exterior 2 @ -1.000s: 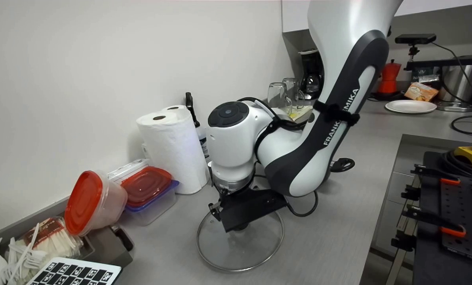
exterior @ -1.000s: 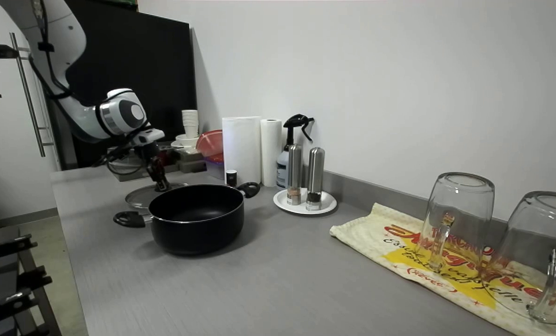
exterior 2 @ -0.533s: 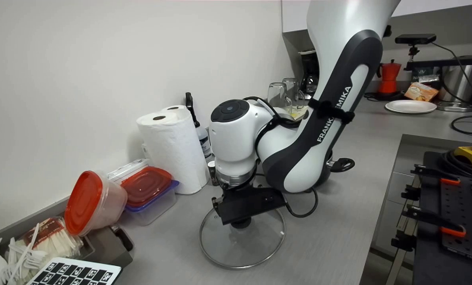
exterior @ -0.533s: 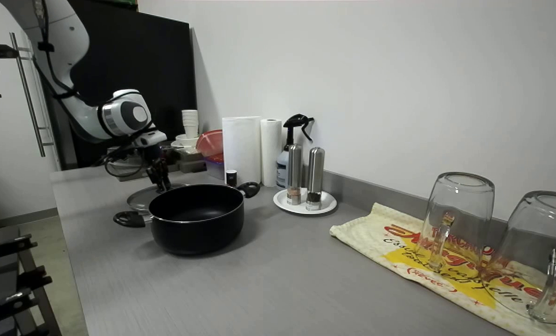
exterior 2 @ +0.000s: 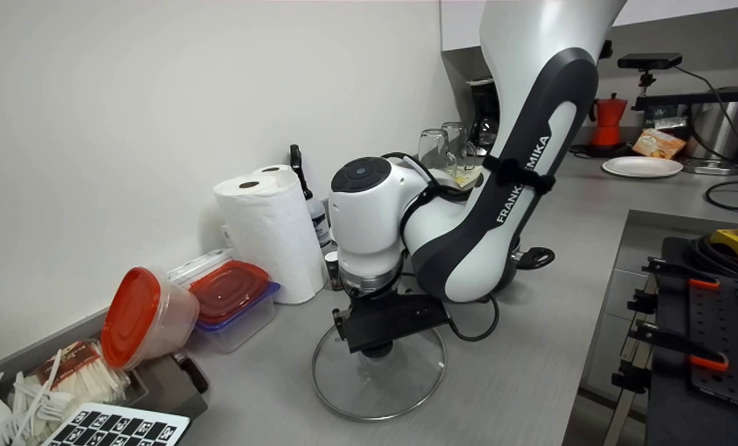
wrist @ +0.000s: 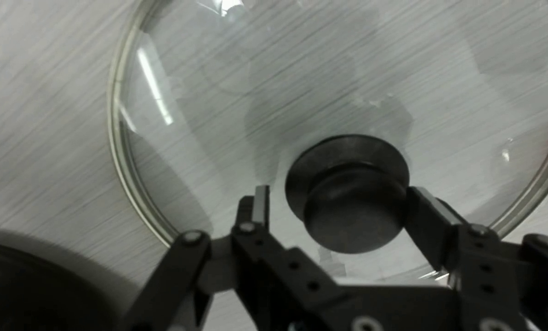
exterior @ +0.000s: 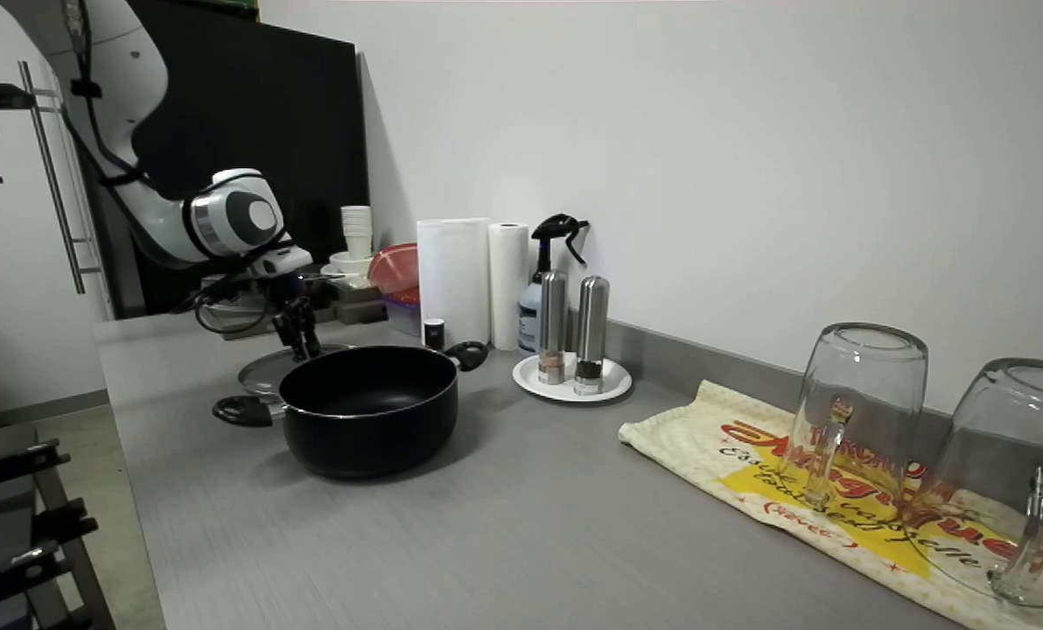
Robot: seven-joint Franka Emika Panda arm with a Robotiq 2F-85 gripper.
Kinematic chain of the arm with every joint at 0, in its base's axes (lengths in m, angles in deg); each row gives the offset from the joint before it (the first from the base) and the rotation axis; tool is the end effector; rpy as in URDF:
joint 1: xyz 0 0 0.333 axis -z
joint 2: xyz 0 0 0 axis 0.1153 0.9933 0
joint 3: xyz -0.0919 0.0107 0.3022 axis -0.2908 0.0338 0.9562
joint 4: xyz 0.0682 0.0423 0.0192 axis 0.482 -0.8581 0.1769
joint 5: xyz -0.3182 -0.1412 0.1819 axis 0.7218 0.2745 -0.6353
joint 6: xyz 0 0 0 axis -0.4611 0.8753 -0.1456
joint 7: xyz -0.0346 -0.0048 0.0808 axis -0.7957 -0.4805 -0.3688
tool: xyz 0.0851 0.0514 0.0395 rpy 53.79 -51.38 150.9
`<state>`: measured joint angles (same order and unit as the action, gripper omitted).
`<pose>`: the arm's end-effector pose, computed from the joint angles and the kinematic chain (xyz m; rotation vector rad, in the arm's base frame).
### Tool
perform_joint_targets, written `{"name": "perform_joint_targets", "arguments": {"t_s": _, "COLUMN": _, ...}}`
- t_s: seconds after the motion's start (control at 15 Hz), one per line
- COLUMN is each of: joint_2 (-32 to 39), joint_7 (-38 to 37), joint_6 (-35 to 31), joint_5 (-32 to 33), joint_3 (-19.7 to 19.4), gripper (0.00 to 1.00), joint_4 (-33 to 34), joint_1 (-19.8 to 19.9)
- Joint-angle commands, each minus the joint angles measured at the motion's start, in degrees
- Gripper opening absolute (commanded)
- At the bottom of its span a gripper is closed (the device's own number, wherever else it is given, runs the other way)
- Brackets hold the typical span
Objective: Place the pot's lid on the counter
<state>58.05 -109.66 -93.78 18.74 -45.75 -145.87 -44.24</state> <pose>0.5387 0.3167 0.1251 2.8947 -0.9276 0.4005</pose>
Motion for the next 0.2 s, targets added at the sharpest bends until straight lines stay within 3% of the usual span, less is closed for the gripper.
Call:
{"name": "perform_joint_targets", "arguments": {"t_s": 0.0, "joint_2": 0.03, "joint_7": 0.48, "joint_6": 0.03, "joint_5": -0.65, "joint_3": -0.34, "gripper": 0.75, "joint_4": 0.04, "joint_1": -0.37}}
{"name": "perform_joint_targets", "arguments": {"t_s": 0.13, "joint_2": 0.03, "joint_7": 0.48, "joint_6": 0.03, "joint_5": -0.65, "joint_3": -0.34, "gripper": 0.75, "joint_4": 0.03, "joint_1": -0.37}}
